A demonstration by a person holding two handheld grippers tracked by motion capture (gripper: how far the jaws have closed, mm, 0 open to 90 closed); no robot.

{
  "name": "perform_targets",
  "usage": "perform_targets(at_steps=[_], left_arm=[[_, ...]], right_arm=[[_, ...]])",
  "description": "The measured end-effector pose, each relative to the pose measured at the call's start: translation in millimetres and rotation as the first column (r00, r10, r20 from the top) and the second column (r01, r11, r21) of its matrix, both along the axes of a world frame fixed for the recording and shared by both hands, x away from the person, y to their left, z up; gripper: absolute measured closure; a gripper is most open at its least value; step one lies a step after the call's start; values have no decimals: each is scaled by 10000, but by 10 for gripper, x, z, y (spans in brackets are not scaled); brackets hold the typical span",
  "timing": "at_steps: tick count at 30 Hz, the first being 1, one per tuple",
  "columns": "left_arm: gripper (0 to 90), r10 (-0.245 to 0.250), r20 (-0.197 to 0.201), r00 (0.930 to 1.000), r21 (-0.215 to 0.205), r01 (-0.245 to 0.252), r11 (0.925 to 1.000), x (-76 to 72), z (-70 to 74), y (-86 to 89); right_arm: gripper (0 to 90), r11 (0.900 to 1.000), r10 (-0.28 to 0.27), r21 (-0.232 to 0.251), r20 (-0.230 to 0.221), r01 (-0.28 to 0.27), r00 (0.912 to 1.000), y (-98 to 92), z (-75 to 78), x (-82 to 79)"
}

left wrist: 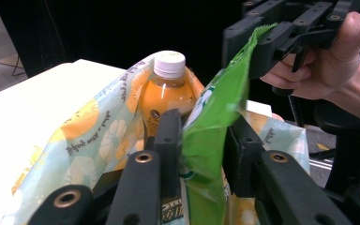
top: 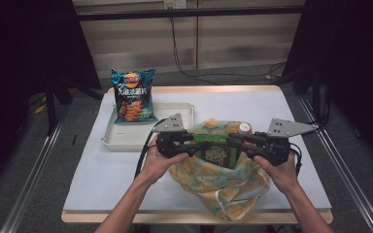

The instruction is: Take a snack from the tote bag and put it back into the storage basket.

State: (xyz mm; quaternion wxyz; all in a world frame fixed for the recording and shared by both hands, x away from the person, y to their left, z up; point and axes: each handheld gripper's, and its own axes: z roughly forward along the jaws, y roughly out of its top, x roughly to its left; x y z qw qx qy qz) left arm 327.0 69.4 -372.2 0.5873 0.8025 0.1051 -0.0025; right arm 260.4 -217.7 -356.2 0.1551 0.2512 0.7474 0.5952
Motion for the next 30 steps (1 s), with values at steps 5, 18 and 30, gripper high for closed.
perform_targets(at_steps=[5, 18, 30], left_arm=[[735, 4, 24, 10000, 254, -4, 9997, -13, 11, -10], [732, 352, -14, 9994, -54, -352, 9994, 28, 72, 40], [733, 482, -108, 9988, -419, -486, 9979, 63, 175, 77]], right_arm=[[612, 9999, -143, 10, -102, 143, 9998, -8, -11, -15], [296, 9961, -873, -163, -351, 867, 9956, -207, -87, -189], [183, 9875, -1541, -409, -541, 1520, 9866, -369, -372, -471]])
